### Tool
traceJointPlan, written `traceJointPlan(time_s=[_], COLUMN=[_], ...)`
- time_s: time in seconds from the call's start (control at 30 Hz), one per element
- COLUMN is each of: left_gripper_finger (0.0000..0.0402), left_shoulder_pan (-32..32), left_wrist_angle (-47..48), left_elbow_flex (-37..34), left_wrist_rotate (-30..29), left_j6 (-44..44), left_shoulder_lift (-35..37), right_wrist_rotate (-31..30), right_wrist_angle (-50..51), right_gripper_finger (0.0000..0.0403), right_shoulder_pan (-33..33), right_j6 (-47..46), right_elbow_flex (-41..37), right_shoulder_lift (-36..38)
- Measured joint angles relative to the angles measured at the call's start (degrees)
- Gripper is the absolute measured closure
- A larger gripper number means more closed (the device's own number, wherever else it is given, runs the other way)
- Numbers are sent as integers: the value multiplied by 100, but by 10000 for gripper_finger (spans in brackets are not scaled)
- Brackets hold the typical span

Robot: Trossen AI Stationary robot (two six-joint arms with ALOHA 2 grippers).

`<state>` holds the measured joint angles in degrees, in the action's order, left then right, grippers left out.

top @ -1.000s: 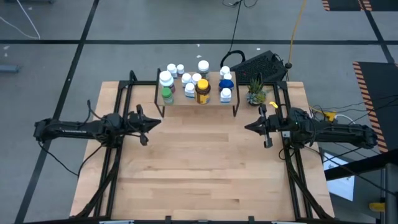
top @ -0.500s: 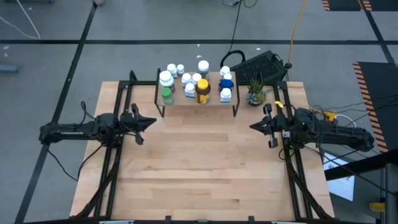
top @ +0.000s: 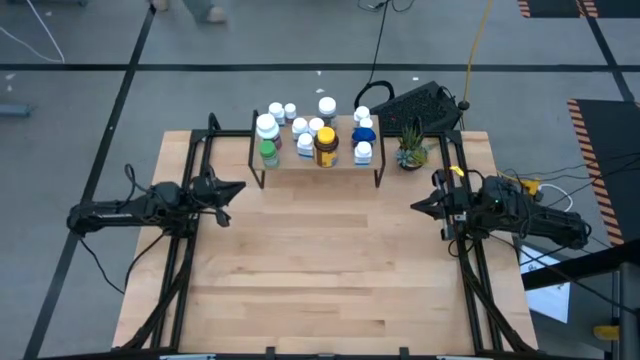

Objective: Pick and place medicine bottles onto shelf by color
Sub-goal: Return to Home Position

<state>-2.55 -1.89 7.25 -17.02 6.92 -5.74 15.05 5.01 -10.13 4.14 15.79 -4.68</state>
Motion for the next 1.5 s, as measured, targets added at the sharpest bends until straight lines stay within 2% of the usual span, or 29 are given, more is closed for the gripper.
traceJointPlan(time_s=[0.17, 0.37, 0.57, 0.7, 0.8, 1.07, 1.2, 1.5], left_gripper_finger=[378, 378, 378, 387, 397, 390, 397, 377], left_shoulder_pan=[0, 9, 30, 222, 361, 420, 420, 420], left_wrist_angle=[38, 205, 204, 34, -199, -820, -757, -368], left_elbow_flex=[0, 0, 5, -117, -193, -669, -669, -669], left_wrist_rotate=[42, 326, 649, 900, 840, 756, 754, 753], left_j6=[-155, -320, -485, -573, -379, -468, -489, -802], left_shoulder_lift=[243, 518, 564, 560, 564, 545, 539, 537], right_wrist_rotate=[-3, 2, 5, 15, 22, 151, 162, 162], right_wrist_angle=[190, 506, 413, -217, -839, -2173, -2062, -2061], right_gripper_finger=[403, 403, 403, 403, 403, 403, 403, 403], right_shoulder_pan=[0, 0, 0, 0, 0, 0, 0, 0], right_j6=[-45, -143, -401, -634, -751, -601, -683, -839], right_elbow_flex=[4, 20, 20, -182, -525, -1469, -1463, -1474], right_shoulder_lift=[471, 462, 460, 460, 458, 457, 448, 451])
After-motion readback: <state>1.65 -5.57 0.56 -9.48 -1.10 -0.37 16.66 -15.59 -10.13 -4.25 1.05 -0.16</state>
